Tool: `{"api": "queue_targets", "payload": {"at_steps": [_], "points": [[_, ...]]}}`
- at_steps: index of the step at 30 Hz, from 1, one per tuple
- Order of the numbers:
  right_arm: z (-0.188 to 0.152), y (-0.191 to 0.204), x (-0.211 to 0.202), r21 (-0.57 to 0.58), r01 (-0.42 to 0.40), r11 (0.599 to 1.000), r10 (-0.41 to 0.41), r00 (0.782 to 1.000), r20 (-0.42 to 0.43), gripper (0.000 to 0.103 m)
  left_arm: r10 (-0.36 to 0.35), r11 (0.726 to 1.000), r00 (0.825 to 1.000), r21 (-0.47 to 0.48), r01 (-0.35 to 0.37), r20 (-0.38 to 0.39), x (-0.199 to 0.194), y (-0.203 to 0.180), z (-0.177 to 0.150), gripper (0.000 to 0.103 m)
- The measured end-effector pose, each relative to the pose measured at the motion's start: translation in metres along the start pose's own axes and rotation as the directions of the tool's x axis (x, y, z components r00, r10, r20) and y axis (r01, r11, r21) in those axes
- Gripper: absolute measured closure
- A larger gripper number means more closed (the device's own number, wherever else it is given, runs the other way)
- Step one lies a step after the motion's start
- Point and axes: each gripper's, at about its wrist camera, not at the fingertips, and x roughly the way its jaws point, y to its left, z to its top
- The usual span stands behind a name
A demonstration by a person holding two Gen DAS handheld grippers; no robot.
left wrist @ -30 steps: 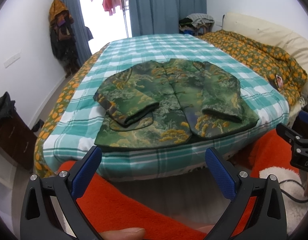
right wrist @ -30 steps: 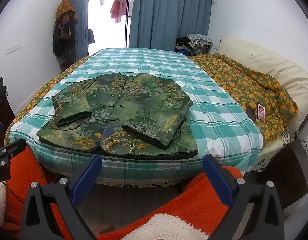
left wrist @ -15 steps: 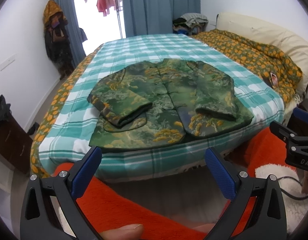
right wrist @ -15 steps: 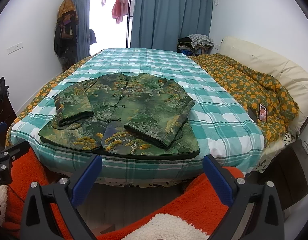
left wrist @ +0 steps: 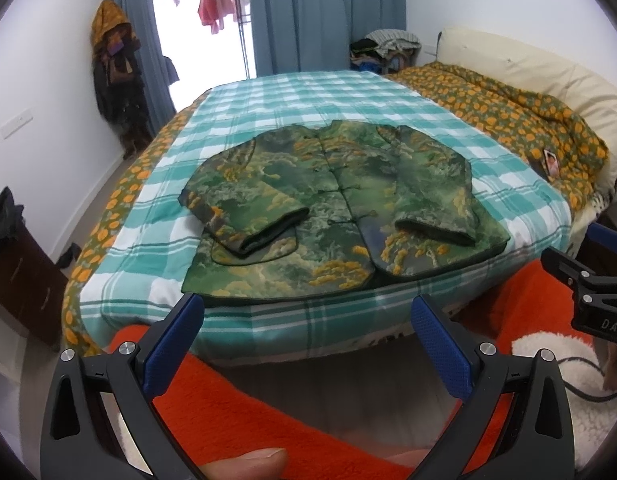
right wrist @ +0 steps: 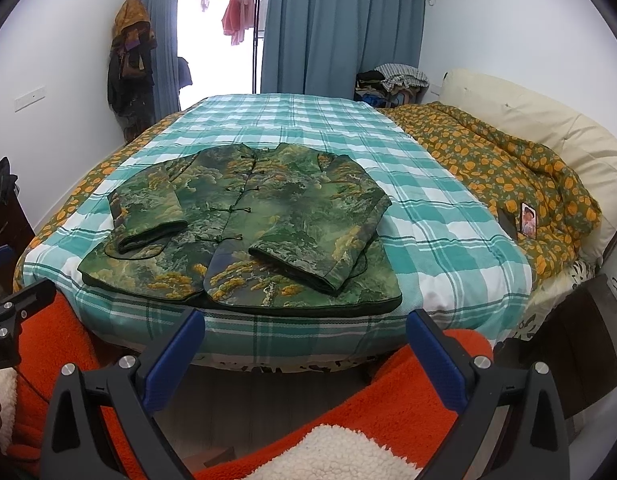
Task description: Fold large clothes
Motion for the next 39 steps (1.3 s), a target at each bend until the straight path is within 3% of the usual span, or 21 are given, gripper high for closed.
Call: {"api": "queue_targets", "payload": {"at_steps": [35,39], "points": [[0.0016,-0.0045,0.0023,-0.016,0.045,0.999,-0.046,0.999,-0.02,0.001,0.007,1.0,1.0,0.002,-0.007,-0.01,0.0026,0.0012,-0.0036,0.0],[0.0036,-0.0086,0.0014,-0.005,0.016,1.0,-0.016,1.0,-0.01,0.001,0.012,1.0,1.0,-0.003,-0.012,-0.013,0.0035,0.0059,-0.0051,0.0]]}}
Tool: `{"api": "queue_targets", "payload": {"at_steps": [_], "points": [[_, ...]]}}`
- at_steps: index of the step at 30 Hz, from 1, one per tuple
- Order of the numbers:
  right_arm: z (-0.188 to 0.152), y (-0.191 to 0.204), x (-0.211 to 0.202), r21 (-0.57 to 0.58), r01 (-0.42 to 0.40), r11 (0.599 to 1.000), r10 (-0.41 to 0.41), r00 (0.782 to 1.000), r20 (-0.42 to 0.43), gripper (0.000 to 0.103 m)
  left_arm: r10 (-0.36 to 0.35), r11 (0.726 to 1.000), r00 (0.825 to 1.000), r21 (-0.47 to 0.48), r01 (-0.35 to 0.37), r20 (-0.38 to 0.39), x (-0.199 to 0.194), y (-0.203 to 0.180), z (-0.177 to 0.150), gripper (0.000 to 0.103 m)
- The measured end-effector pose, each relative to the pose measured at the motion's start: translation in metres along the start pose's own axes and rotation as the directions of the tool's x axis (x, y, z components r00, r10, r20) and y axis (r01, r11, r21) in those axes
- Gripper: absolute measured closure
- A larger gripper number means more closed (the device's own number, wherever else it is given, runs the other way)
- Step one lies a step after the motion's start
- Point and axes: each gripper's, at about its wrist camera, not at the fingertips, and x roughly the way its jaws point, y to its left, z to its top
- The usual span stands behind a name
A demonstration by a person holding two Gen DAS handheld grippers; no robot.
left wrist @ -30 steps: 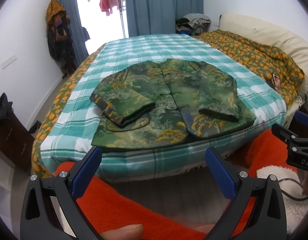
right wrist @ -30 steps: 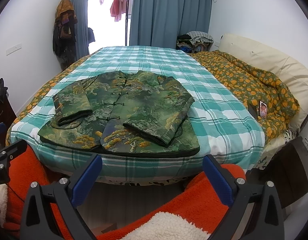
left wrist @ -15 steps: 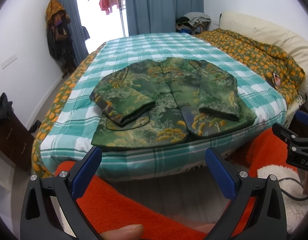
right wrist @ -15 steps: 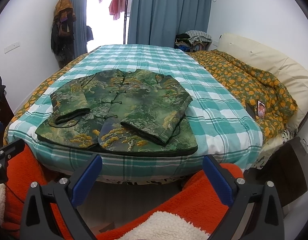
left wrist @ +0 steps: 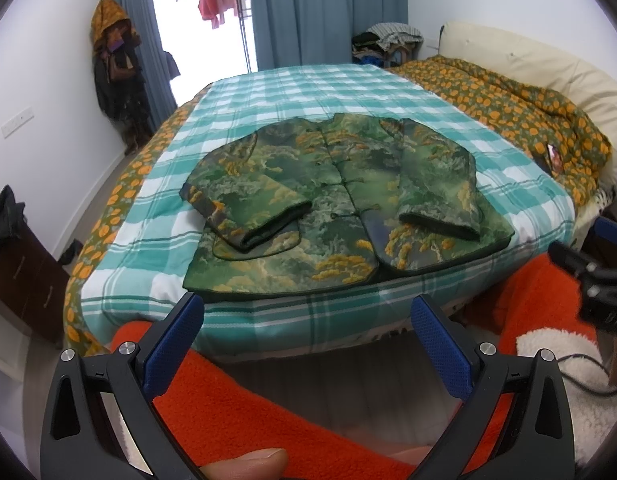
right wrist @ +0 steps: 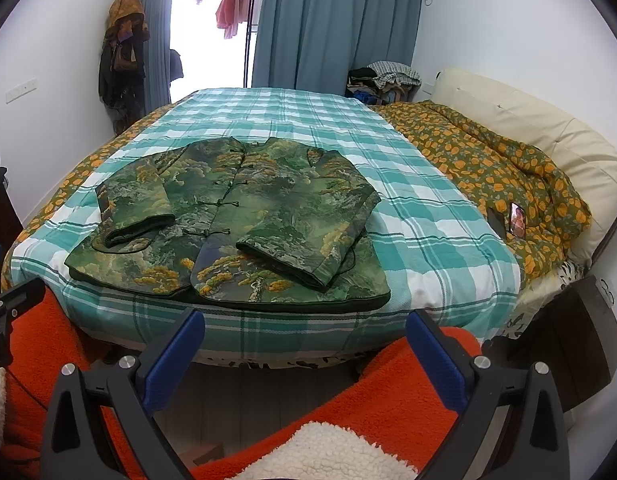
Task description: Fold large clothes
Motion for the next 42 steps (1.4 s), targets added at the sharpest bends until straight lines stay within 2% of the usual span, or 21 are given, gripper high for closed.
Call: {"api": "queue_targets", "payload": {"at_steps": [2,4,7,9,11,15,18,21,22,24,25,26,27,31,33,36,37,38,39,40,42], "points": [[0.009,-0.019,-0.002,0.043,-0.075,0.996,0.073,0.996,0.053,0.001,0.011,1.0,1.0,-0.004,-0.011,0.0,0.001,0.002,0.001,0.0],[0.024,-0.037,-0.006,0.048,-0.076,0.996,0.067,0.985,0.158,0.001,0.034,0.999,0.999,-0.019,-0.034,0.006,0.007,0.013,0.006,0.0],[0.043,-0.042,0.009,-0.086,-0.058,0.995,0.081,0.951,0.297,0.001,0.055,0.998,0.998,-0.038,-0.056,-0.024,0.025,0.03,0.019,0.0],[0.052,-0.035,0.057,-0.238,-0.175,0.956,0.213,0.967,0.143,0.001,0.061,0.997,0.998,-0.055,-0.062,-0.031,0.036,0.04,0.027,0.0],[0.05,-0.025,0.104,-0.295,-0.267,0.918,0.282,0.959,0.012,0.001,0.052,0.996,0.998,-0.075,-0.055,-0.038,0.043,0.048,0.032,0.0],[0.04,0.005,0.176,-0.378,-0.318,0.87,0.298,0.948,-0.112,0.001,0.029,0.994,0.998,-0.106,-0.036,-0.059,0.051,0.059,0.036,0.0],[0.038,0.026,0.218,-0.465,-0.266,0.845,0.238,0.964,-0.119,0.001,0.033,0.993,0.996,-0.108,-0.041,-0.078,0.058,0.063,0.035,0.0],[0.035,0.028,0.266,-0.451,-0.245,0.858,0.158,0.962,-0.222,0.002,0.041,0.994,0.993,-0.099,-0.052,-0.108,0.07,0.066,0.031,0.0],[0.035,0.024,0.274,-0.437,-0.247,0.865,0.145,0.956,-0.254,0.024,0.042,0.994,0.992,-0.096,-0.054,-0.118,0.075,0.067,0.031,0.0],[0.04,0.013,0.276,-0.355,-0.332,0.874,0.222,0.923,-0.316,0.049,0.046,0.995,0.99,-0.085,-0.057,-0.136,0.084,0.07,0.029,0.0],[0.047,0.005,0.265,-0.325,-0.348,0.879,0.253,0.92,-0.299,0.069,0.047,0.995,0.989,-0.078,-0.059,-0.142,0.089,0.072,0.029,0.0],[0.051,0.002,0.258,-0.326,-0.346,0.88,0.258,0.924,-0.283,0.078,0.049,0.996,0.988,-0.072,-0.06,-0.145,0.093,0.074,0.03,0.0],[0.059,-0.004,0.245,-0.343,-0.307,0.887,0.231,0.941,-0.246,0.095,0.052,0.996,0.987,-0.062,-0.062,-0.149,0.098,0.077,0.032,0.0],[0.112,-0.075,0.201,-0.258,-0.198,0.946,0.172,0.978,-0.118,0.094,0.041,0.999,0.99,-0.013,-0.043,-0.138,0.121,0.085,0.046,0.0],[0.14,-0.125,0.186,-0.228,-0.067,0.971,0.061,0.998,-0.034,0.094,0.011,1.0,0.992,0.025,-0.008,-0.126,0.132,0.087,0.054,0.0],[0.168,-0.187,0.184,-0.167,0.135,0.977,-0.134,0.991,0.019,0.093,-0.034,0.99,0.992,0.129,0.049,-0.121,0.154,0.084,0.065,0.0],[0.176,-0.213,0.186,-0.145,0.243,0.959,-0.24,0.97,0.039,0.083,-0.041,0.981,0.992,0.183,0.062,-0.118,0.163,0.081,0.067,0.0],[0.182,-0.235,0.191,-0.145,0.383,0.912,-0.379,0.924,0.055,0.073,-0.042,0.97,0.992,0.233,0.069,-0.119,0.172,0.077,0.068,0.0],[0.184,-0.25,0.197,-0.137,0.491,0.861,-0.487,0.871,0.065,0.053,-0.043,0.958,0.991,0.278,0.077,-0.128,0.181,0.073,0.069,0.0],[0.185,-0.264,0.197,-0.11,0.557,0.823,-0.554,0.83,0.065,0.049,-0.047,0.947,0.989,0.31,0.088,-0.139,0.189,0.07,0.069,0.0],[0.184,-0.276,0.192,-0.039,0.573,0.819,-0.572,0.819,0.04,0.049,-0.057,0.929,0.985,0.352,0.113,-0.165,0.205,0.063,0.068,0.0]]}}
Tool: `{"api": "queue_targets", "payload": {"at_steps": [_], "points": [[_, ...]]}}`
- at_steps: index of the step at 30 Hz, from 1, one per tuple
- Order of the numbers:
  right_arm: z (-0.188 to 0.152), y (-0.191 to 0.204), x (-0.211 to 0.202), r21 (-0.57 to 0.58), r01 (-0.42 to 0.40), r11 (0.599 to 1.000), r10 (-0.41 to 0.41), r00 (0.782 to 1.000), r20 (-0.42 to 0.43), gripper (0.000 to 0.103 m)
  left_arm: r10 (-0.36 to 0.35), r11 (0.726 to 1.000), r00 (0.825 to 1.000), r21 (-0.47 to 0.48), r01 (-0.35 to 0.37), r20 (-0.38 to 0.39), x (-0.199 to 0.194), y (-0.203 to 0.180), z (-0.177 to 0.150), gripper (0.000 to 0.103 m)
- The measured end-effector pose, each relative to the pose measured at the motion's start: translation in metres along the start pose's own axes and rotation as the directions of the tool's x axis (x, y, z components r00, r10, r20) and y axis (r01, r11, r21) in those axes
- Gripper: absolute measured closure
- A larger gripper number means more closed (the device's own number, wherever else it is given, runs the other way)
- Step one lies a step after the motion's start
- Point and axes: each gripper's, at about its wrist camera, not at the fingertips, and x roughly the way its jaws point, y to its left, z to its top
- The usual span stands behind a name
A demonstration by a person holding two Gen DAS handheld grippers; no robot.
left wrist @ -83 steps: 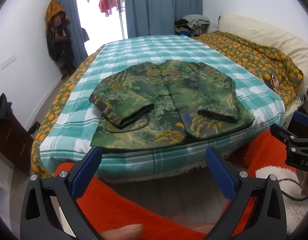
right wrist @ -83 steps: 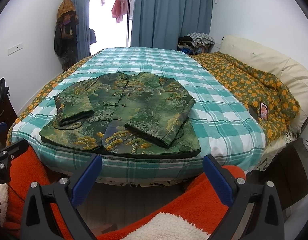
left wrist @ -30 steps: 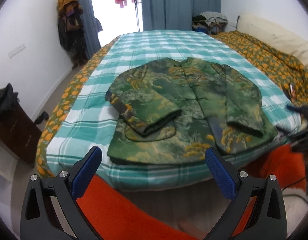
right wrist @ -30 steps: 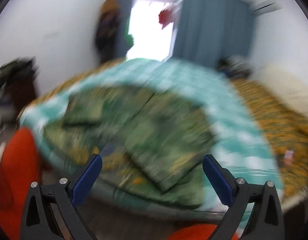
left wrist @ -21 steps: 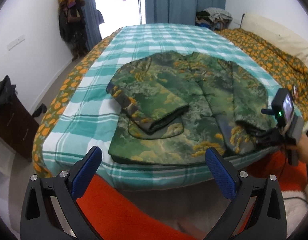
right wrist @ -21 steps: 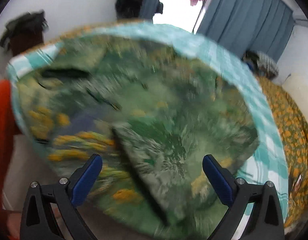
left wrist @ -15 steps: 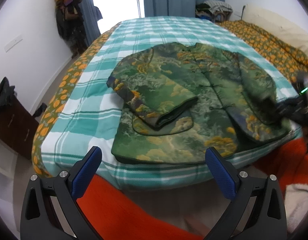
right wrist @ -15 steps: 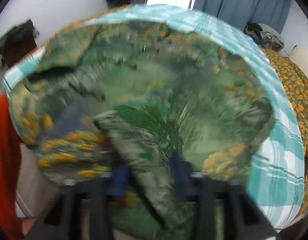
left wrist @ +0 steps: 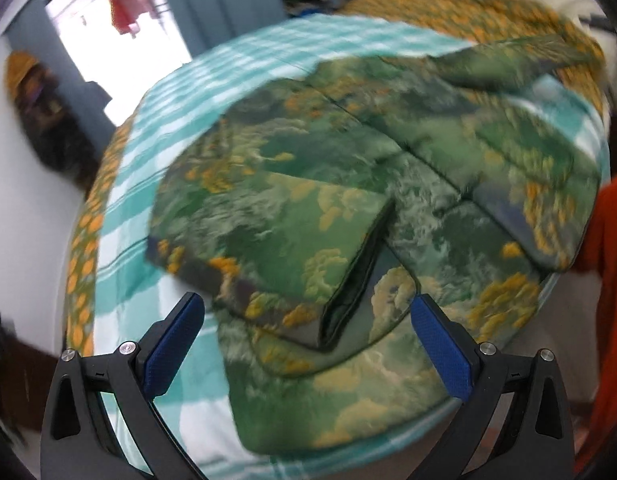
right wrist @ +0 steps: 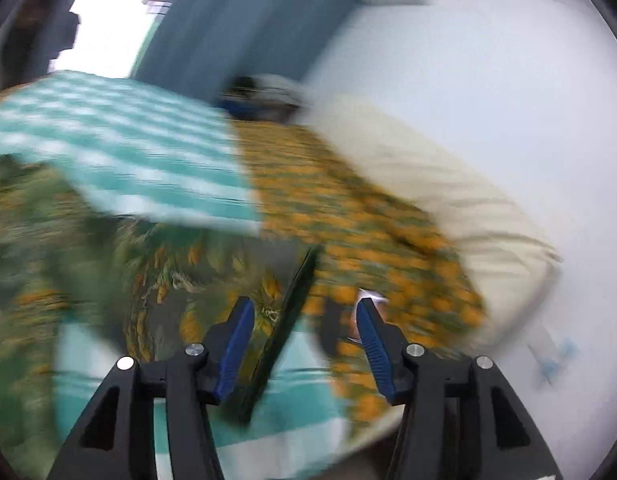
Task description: Fold large clothes
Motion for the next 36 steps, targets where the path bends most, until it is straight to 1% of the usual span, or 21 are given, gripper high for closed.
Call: {"api": "queue_targets", "payload": {"at_steps": [3,5,7,9,10,11,14,17,19,21,22,24,25,26,27,28,30,32,34,35,36], "points": [[-0.016,0.009,-0.017,0.108,-0.146,0.983,0.149,0.989,-0.02,0.049,-0.024,0.998,0.999,0.05,0.026,-0.042,0.032,-0.007,0.006,0.0],[-0.036,0.035,-0.038,0.123,-0.271,0.955,0.275,0.961,-0.016,0.049,-0.012,0.998,0.998,0.056,0.016,-0.069,0.053,-0.008,0.009,0.0],[-0.056,0.074,-0.065,0.133,-0.427,0.895,0.43,0.903,0.005,0.049,-0.009,1.0,0.994,0.025,0.012,-0.106,0.075,0.0,0.011,0.005],[-0.081,0.098,-0.096,0.15,-0.541,0.828,0.544,0.839,0.021,0.049,-0.118,0.991,0.985,-0.077,0.11,-0.122,0.086,0.021,0.013,0.036],[-0.088,0.112,-0.107,0.156,-0.584,0.797,0.588,0.808,0.024,0.049,-0.199,0.97,0.973,-0.161,0.18,-0.114,0.088,0.036,0.014,0.073],[-0.097,0.129,-0.12,0.161,-0.635,0.756,0.639,0.769,0.031,0.049,-0.252,0.946,0.963,-0.235,0.224,-0.095,0.085,0.05,0.014,0.094],[-0.119,0.161,-0.15,0.142,-0.709,0.691,0.711,0.702,0.046,0.049,-0.241,0.908,0.971,-0.355,0.223,-0.006,0.061,0.089,0.016,0.094],[-0.125,0.182,-0.159,0.11,-0.743,0.66,0.744,0.667,0.043,0.049,-0.153,0.849,0.983,-0.496,0.182,0.099,0.018,0.16,0.012,0.094],[-0.125,0.189,-0.165,0.084,-0.751,0.655,0.752,0.659,0.036,0.049,-0.044,0.77,0.988,-0.625,0.127,0.147,-0.013,0.226,-0.007,0.094],[-0.124,0.188,-0.167,0.071,-0.746,0.662,0.746,0.665,0.038,0.049,0.082,0.681,0.988,-0.732,0.038,0.129,-0.03,0.28,-0.032,0.086],[-0.123,0.188,-0.165,0.074,-0.739,0.67,0.738,0.673,0.042,0.049,0.156,0.61,0.984,-0.792,-0.025,0.09,-0.038,0.308,-0.052,0.082],[-0.122,0.188,-0.167,0.087,-0.73,0.678,0.73,0.682,0.04,0.049,0.264,0.488,0.964,-0.86,-0.146,-0.014,-0.049,0.34,-0.087,0.056],[-0.122,0.187,-0.165,0.097,-0.723,0.684,0.724,0.689,0.037,0.049,0.297,0.427,0.952,-0.882,-0.198,-0.07,-0.053,0.351,-0.107,0.05],[-0.124,0.186,-0.163,0.104,-0.717,0.689,0.718,0.695,0.033,0.049,0.299,0.388,0.95,-0.897,-0.211,-0.094,-0.056,0.353,-0.123,0.042],[-0.125,0.186,-0.162,0.106,-0.711,0.695,0.713,0.701,0.026,0.049,0.288,0.365,0.953,-0.908,-0.203,-0.097,-0.057,0.352,-0.134,0.037],[-0.128,0.187,-0.16,0.106,-0.705,0.701,0.708,0.706,0.016,0.049,0.264,0.357,0.961,-0.916,-0.182,-0.089,-0.057,0.348,-0.142,0.036],[-0.133,0.187,-0.155,0.113,-0.694,0.711,0.698,0.716,0.002,0.048,0.17,0.382,0.984,-0.918,-0.107,-0.044,-0.048,0.328,-0.147,0.035],[-0.135,0.189,-0.149,0.125,-0.686,0.717,0.694,0.72,-0.023,0.048,0.012,0.453,1.0,-0.891,0.01,0.018,-0.027,0.295,-0.13,0.034],[-0.137,0.191,-0.144,0.136,-0.684,0.717,0.694,0.719,-0.043,0.048,-0.121,0.514,0.991,-0.85,0.113,0.058,-0.004,0.264,-0.109,0.032],[-0.137,0.194,-0.143,0.141,-0.688,0.712,0.699,0.713,-0.053,0.048,-0.203,0.553,0.976,-0.814,0.179,0.076,0.014,0.242,-0.089,0.031],[-0.136,0.195,-0.143,0.142,-0.692,0.708,0.704,0.708,-0.056,0.048,-0.241,0.575,0.967,-0.792,0.206,0.077,0.025,0.229,-0.079,0.027]]}}
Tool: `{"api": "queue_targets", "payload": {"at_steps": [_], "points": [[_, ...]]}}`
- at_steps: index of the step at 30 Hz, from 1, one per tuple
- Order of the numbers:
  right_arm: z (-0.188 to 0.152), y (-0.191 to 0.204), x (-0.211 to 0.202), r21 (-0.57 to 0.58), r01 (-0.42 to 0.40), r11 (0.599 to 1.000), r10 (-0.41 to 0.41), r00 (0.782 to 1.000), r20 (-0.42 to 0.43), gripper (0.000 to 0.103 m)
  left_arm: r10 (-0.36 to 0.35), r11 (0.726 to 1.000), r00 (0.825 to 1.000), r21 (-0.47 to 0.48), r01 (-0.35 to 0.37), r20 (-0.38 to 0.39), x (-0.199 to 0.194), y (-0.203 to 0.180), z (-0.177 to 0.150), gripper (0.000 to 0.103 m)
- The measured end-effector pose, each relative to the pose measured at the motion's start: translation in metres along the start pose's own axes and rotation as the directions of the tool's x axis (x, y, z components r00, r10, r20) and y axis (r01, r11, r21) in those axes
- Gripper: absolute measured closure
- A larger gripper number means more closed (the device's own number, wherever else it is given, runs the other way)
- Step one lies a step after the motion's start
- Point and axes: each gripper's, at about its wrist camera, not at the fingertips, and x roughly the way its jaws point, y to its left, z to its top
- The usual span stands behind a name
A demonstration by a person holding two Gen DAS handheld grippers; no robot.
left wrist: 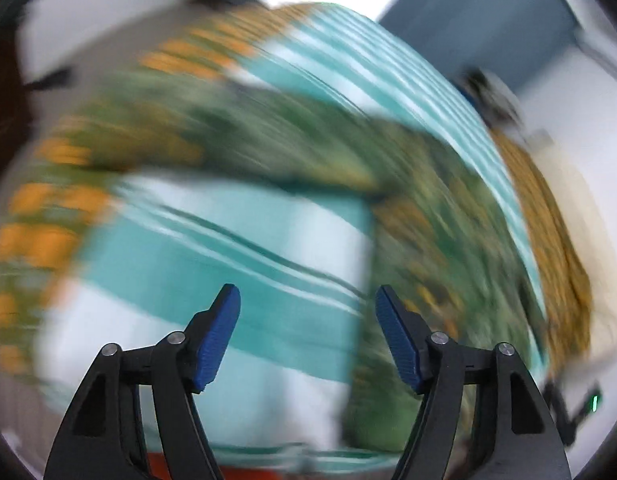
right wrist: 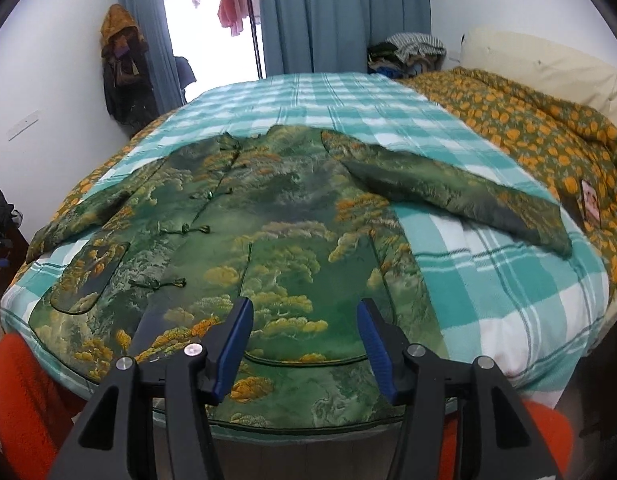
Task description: Fold large clothes
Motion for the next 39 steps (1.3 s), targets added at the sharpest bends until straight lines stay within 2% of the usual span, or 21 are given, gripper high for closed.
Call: {"api": "queue_targets", "payload": {"at_steps": [2,5,6,7,8,9,10,13,19,22,24,25,26,27,29,31,32,35,39], "points": [[0.001,0.007,0.0,-0.01,-0.016,1.0,0.016,1.0,0.002,0.048,-0.005,0.998,0.997,0.068,0.01,-0.072,0.042,-0.031,-0.002,0.024],[0.001,0.017,-0.004,-0.031,-0.034,0.999,0.034,0.999,0.012,0.048,0.006,0.996,0.98,0.084,0.011,-0.196,0.099,-0.058,-0.006,0.026],[-0.001,0.019,-0.005,-0.032,-0.037,0.999,0.037,0.999,0.011,0.048,0.007,0.997,0.972,0.077,0.011,-0.234,0.111,-0.062,-0.01,0.035],[-0.002,0.02,-0.007,-0.033,-0.04,0.999,0.04,0.999,0.01,0.048,0.01,0.996,0.969,0.085,0.011,-0.248,0.115,-0.064,-0.017,0.05],[-0.005,0.021,-0.009,-0.035,-0.042,0.999,0.042,0.999,0.009,0.048,0.001,0.995,0.969,0.099,0.025,-0.247,0.113,-0.069,-0.022,0.074],[-0.007,0.02,-0.01,-0.037,-0.04,0.999,0.04,0.999,0.008,0.048,0.007,0.993,0.975,0.113,0.019,-0.224,0.108,-0.074,-0.028,0.082],[-0.012,0.02,-0.012,-0.044,-0.029,0.999,0.029,1.0,0.006,0.048,0.005,0.993,0.978,0.118,0.02,-0.207,0.099,-0.075,-0.032,0.086],[-0.021,0.017,-0.01,-0.049,-0.022,0.999,0.021,1.0,-0.014,0.048,-0.036,0.997,0.985,0.061,0.046,-0.167,0.084,-0.071,-0.035,0.09],[-0.019,0.02,-0.007,-0.06,-0.055,0.997,0.054,0.998,-0.019,0.048,-0.046,0.998,0.987,0.035,0.052,-0.154,0.081,-0.055,-0.056,0.089],[-0.015,0.024,-0.005,-0.085,-0.062,0.994,0.061,0.998,-0.01,0.048,-0.043,0.998,0.99,0.029,0.047,-0.132,0.087,-0.06,-0.053,0.082],[-0.015,0.026,-0.001,-0.094,-0.07,0.993,0.068,0.998,-0.018,0.048,0.01,0.998,0.995,0.057,-0.004,-0.103,0.086,-0.068,-0.052,0.059],[-0.014,0.027,0.002,-0.096,-0.07,0.993,0.068,0.997,-0.026,0.048,0.035,0.997,0.996,0.067,-0.029,-0.086,0.083,-0.07,-0.052,0.054],[-0.014,0.027,0.003,-0.096,-0.068,0.993,0.066,0.997,-0.029,0.048,0.056,0.996,0.997,0.077,-0.051,-0.06,0.078,-0.074,-0.051,0.043],[-0.014,0.027,0.002,-0.097,-0.063,0.993,0.06,0.998,-0.03,0.048,0.056,0.995,0.998,0.087,-0.054,-0.023,0.07,-0.078,-0.048,0.033],[-0.014,0.025,0.002,-0.092,-0.037,0.995,0.035,0.999,-0.023,0.046,0.046,0.995,0.998,0.086,-0.049,0.042,0.053,-0.083,-0.043,0.023],[-0.014,0.021,0.0,-0.073,-0.011,0.997,0.01,1.0,-0.01,0.028,0.046,0.994,0.994,0.091,-0.055,0.102,0.039,-0.093,-0.037,0.018],[-0.015,0.02,0.0,-0.06,0.0,0.998,0.0,1.0,-0.006,0.025,0.044,0.993,0.991,0.099,-0.056,0.125,0.033,-0.1,-0.035,0.015],[-0.016,0.013,0.006,-0.031,0.024,0.999,-0.025,0.999,-0.02,0.023,0.033,0.988,0.985,0.14,-0.057,0.168,0.023,-0.121,-0.036,0.01],[-0.017,0.006,0.015,-0.013,0.051,0.999,-0.051,0.998,-0.041,0.023,0.012,0.973,0.99,0.226,-0.043,0.138,0.036,-0.152,-0.048,0.005]]}}
